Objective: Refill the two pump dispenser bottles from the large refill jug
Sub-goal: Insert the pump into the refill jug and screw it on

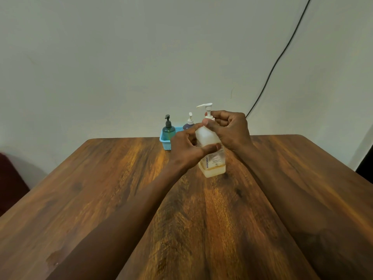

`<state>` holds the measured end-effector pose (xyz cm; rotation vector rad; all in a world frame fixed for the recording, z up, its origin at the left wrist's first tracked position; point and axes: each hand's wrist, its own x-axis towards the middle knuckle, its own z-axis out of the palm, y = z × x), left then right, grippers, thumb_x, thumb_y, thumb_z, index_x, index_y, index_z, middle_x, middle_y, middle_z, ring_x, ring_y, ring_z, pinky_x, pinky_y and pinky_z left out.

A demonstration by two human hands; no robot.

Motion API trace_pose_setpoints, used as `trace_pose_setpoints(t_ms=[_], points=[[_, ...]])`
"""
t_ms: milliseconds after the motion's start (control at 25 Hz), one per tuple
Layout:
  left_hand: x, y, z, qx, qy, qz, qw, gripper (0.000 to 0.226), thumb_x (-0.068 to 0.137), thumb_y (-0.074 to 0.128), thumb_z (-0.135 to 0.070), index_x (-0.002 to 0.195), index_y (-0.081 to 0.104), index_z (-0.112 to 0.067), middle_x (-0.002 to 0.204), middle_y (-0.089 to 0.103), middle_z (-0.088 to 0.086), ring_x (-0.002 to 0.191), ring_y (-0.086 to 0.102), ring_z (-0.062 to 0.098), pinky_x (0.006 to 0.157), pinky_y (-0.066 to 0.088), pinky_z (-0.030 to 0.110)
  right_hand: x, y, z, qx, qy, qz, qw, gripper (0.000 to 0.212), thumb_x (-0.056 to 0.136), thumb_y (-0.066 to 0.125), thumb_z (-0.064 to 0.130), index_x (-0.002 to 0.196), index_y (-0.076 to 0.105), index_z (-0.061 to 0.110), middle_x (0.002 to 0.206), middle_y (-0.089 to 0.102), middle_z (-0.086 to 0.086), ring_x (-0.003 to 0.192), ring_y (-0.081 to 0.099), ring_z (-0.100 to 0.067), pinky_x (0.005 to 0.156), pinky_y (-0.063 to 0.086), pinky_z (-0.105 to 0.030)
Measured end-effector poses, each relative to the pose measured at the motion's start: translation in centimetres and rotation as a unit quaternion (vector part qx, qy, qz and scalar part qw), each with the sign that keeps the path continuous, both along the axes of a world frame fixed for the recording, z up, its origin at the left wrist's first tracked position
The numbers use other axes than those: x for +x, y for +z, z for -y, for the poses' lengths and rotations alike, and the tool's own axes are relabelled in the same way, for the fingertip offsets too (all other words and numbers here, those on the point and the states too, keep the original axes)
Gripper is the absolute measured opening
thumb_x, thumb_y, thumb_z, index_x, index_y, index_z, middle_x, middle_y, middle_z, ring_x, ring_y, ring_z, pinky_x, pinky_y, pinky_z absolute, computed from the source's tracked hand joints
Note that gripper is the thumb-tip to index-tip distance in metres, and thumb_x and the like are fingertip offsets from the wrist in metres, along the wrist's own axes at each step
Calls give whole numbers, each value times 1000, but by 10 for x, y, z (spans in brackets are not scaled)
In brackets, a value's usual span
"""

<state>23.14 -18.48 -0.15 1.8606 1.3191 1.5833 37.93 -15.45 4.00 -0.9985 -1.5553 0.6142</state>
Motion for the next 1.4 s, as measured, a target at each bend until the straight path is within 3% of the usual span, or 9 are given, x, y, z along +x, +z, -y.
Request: trace_pose_setpoints(t_ms=[160,280,400,640,760,920,1160,1280,1400], points=[[-7,7,-1,6,9,-44,999,74,70,93,-35,137,64,-21,121,74,-2,99,73,9,79,59,16,1,-2,7,17,46,-6,999,53,92,78,25,141,59,27,134,67,6,115,65,2,93,56,-22],[-12,7,1,-27,-15,-52,998,72,71,93,-36,136,64,-22,121,75,-2,100,74,9,82,62,23,2,6,7,25,78,60,995,56,96,70,15,142,54,44,137,59,14,128,56,-4,97,52,-22],[-13,4,3,-61,-43,-35,997,72,71,93,-32,136,64,-20,118,76,-4,97,75,7,80,63,26,3,12,2,16,121,98,988,45,99,64,11,138,61,35,134,65,11,123,61,0,94,52,-17],[-21,9,5,-106,-131,0,986,73,74,92,-17,140,61,-16,123,75,3,103,75,10,82,62,27,15,21,-2,-125,276,-110,946,39,113,30,25,139,59,21,131,71,-9,123,67,-27,103,55,-43],[-22,7,4,-131,-174,-7,976,77,75,91,-14,144,58,-13,126,74,5,110,74,15,91,62,39,21,23,-3,-173,333,-145,916,42,112,31,22,141,57,8,132,69,-18,121,67,-32,103,56,-42],[-22,5,5,-132,-179,-16,975,76,74,91,-14,143,59,-15,127,73,3,111,73,13,91,61,35,25,21,0,-184,362,-190,894,34,108,44,16,134,62,5,126,71,-19,109,71,-21,104,56,-37],[-18,3,4,-125,-138,-33,982,75,76,90,-21,143,57,-21,129,72,2,105,74,7,81,60,19,19,12,-6,-172,213,-237,932,49,74,84,18,120,70,9,101,70,-6,96,68,-23,95,61,-40],[-13,1,2,-112,-89,-44,989,72,77,89,-27,142,59,-20,130,71,0,105,73,10,76,58,13,8,12,-6,-59,34,-141,988,37,68,95,25,99,76,17,87,70,1,79,66,-11,78,63,-27],[-10,-2,-5,-98,-42,-57,993,69,76,89,-33,139,63,-22,128,73,-3,100,74,10,72,57,12,-4,10,-8,53,-94,-29,994,30,69,94,36,89,73,30,80,69,6,68,62,-7,64,59,-25]])
